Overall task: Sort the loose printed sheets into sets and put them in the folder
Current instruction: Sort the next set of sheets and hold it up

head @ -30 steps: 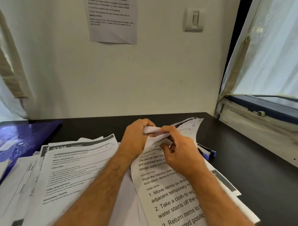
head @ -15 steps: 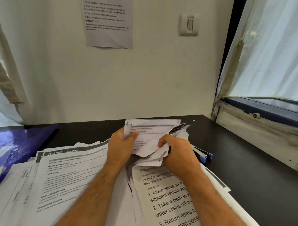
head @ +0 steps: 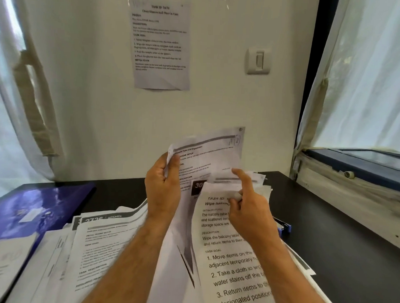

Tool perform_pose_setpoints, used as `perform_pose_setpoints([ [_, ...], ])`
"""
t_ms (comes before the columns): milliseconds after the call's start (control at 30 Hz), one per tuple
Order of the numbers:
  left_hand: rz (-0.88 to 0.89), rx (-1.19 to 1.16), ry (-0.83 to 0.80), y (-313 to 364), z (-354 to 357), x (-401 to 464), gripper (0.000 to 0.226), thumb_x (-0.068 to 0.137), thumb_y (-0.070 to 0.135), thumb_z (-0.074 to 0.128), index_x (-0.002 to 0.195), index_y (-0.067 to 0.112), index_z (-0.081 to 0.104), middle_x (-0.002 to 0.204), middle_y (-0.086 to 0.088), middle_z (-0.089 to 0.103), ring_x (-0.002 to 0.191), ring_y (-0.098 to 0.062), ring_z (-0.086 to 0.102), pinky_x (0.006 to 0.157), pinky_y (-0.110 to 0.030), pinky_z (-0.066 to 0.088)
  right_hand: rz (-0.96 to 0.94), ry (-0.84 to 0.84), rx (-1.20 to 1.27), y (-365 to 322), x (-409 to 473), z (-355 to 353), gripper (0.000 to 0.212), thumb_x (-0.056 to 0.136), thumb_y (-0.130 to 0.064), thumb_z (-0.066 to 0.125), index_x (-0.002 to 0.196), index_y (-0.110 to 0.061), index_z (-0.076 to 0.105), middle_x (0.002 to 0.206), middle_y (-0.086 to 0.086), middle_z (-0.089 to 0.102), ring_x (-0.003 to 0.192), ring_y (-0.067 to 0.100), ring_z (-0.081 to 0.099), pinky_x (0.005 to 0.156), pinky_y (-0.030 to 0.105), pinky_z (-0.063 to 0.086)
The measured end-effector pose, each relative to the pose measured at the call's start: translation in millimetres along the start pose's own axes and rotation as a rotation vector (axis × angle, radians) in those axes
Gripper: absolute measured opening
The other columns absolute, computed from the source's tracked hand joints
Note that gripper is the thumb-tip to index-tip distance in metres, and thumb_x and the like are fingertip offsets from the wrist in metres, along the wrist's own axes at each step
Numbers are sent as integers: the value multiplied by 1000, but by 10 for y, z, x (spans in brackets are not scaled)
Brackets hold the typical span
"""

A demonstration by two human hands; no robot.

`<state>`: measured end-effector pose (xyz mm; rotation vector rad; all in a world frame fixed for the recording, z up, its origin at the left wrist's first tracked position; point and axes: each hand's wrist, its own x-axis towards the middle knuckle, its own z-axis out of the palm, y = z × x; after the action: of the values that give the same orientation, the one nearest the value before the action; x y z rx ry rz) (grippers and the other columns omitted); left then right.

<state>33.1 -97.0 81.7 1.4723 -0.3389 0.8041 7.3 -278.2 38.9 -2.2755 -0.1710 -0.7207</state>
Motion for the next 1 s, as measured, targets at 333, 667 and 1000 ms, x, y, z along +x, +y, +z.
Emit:
perform_pose_setpoints([
  [333, 245, -56, -33, 982, -169, 402, 26, 105, 30, 45, 118, 18, 64, 108, 6, 71, 94, -12, 71, 74, -28, 62, -578, 434, 4, -1033, 463, -635, 10, 100, -22, 59, 102, -15, 64, 95, -2, 66, 77, 10, 64, 65, 27, 58],
  [667, 129, -234, -21, 1810, -703, 574, 25, 107, 25, 43, 108, 27, 68, 104, 5, 75, 97, -16, 73, 76, -34, 61, -768, 591, 202, -2050, 576, -770, 9, 96, -11, 62, 102, -8, 68, 98, 4, 66, 83, 13, 65, 72, 25, 59],
  [1000, -642, -45, -70, 95, -1123, -126, 25, 105, 19, 46, 113, 11, 68, 92, -12, 77, 83, -31, 75, 73, -46, 61, -324, 152, 224, -967, -59, 568, 10, 94, -9, 62, 97, -18, 66, 94, -7, 63, 84, 3, 61, 73, 12, 52],
])
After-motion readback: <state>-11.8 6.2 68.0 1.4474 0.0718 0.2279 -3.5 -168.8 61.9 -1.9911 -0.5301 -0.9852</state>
